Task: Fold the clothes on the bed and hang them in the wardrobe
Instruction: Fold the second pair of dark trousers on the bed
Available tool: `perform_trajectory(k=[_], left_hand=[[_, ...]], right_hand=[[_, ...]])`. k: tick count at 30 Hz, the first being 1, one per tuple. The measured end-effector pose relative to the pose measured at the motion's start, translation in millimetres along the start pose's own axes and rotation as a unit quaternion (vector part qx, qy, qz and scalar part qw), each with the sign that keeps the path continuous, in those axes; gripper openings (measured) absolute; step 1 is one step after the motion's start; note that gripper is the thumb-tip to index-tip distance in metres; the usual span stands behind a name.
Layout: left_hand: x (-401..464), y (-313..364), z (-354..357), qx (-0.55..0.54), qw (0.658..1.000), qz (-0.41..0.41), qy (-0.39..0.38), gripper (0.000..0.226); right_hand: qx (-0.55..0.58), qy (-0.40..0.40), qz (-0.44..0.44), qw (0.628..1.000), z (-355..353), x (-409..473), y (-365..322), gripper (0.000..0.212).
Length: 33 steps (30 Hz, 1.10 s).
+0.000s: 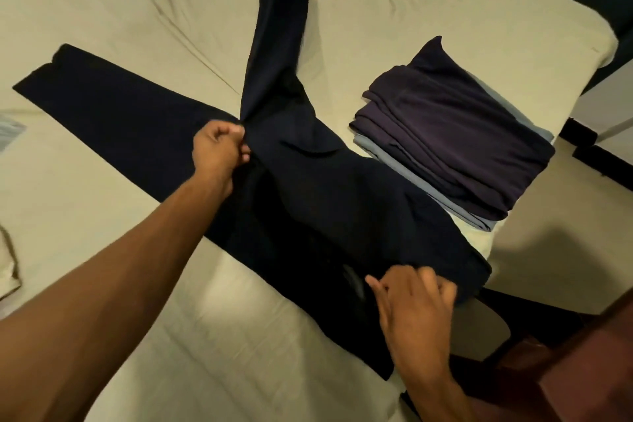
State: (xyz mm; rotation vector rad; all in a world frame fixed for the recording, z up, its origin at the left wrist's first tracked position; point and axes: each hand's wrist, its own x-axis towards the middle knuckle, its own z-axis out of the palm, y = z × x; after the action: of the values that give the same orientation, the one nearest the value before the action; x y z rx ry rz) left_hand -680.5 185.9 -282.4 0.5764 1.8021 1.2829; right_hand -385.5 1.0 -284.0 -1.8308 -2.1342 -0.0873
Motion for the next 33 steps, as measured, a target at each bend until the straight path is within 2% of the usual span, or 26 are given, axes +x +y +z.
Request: perform_trajectory(k=[2, 5, 8, 10, 12, 14, 16, 18, 20, 23, 25, 27, 29, 31, 33], left_hand=[[-3, -28, -17, 0.040, 0.996, -0.058, 0.046, 0.024], [-4, -43, -27, 0.072, 0.990, -0.098, 0.076, 0.020], [-2, -36, -20, 0.081, 0.990, -0.113, 0.039, 0.012], [1, -28, -16, 0.077, 0.989, -0.130, 0.008, 0.019], [5, -20, -13, 0.090, 0.986, -0.137, -0.002, 0.030], [6, -11, -9, 0.100, 0.988, -0.120, 0.007, 0.022], [8, -3, -3, 0.102, 0.990, -0.097, 0.026, 0.030], [6, 7, 1, 0.091, 0.993, -0.070, 0.033, 0.041], [2, 17, 1, 0.056, 0.997, -0.047, 0.008, 0.043], [-10, 30, -14, -0.027, 0.999, -0.008, -0.044, 0.028], [-17, 23, -32, -0.077, 0.996, -0.005, -0.049, 0.024], [-21, -7, -51, -0.077, 0.996, -0.054, 0.008, 0.029], [-23, -43, -66, -0.029, 0.988, -0.126, 0.079, 0.031], [-21, -69, -74, 0.034, 0.981, -0.159, 0.106, 0.030], [-17, -72, -72, 0.080, 0.982, -0.143, 0.094, 0.024]], right_hand=[[-0.031, -0.047, -0.047, 0.997, 12, -15, -12, 0.022], [-0.043, -0.101, -0.073, 0.991, 25, -31, -22, 0.030], [-0.038, -0.072, -0.044, 0.996, 18, -30, -24, 0.015], [-0.037, -0.060, -0.005, 0.997, 8, -21, -23, 0.022], [-0.048, -0.082, 0.021, 0.995, 3, -12, -20, 0.032], [-0.074, -0.126, 0.021, 0.989, 6, -4, -14, 0.043], [-0.077, -0.141, 0.016, 0.987, 12, 4, -6, 0.039], [-0.067, -0.127, 0.009, 0.990, 12, 10, 1, 0.032], [-0.049, -0.096, 0.011, 0.994, 5, 10, 5, 0.028], [0.005, -0.067, 0.006, 0.998, -11, 1, 6, 0.033], [0.012, -0.067, -0.022, 0.997, -15, -10, -3, 0.035], [-0.001, -0.102, -0.074, 0.992, -9, -23, -18, 0.025], [-0.012, -0.186, -0.098, 0.978, 3, -34, -34, 0.021], [-0.033, -0.277, -0.085, 0.956, 14, -39, -46, 0.046], [-0.037, -0.318, -0.065, 0.945, 20, -36, -50, 0.063]])
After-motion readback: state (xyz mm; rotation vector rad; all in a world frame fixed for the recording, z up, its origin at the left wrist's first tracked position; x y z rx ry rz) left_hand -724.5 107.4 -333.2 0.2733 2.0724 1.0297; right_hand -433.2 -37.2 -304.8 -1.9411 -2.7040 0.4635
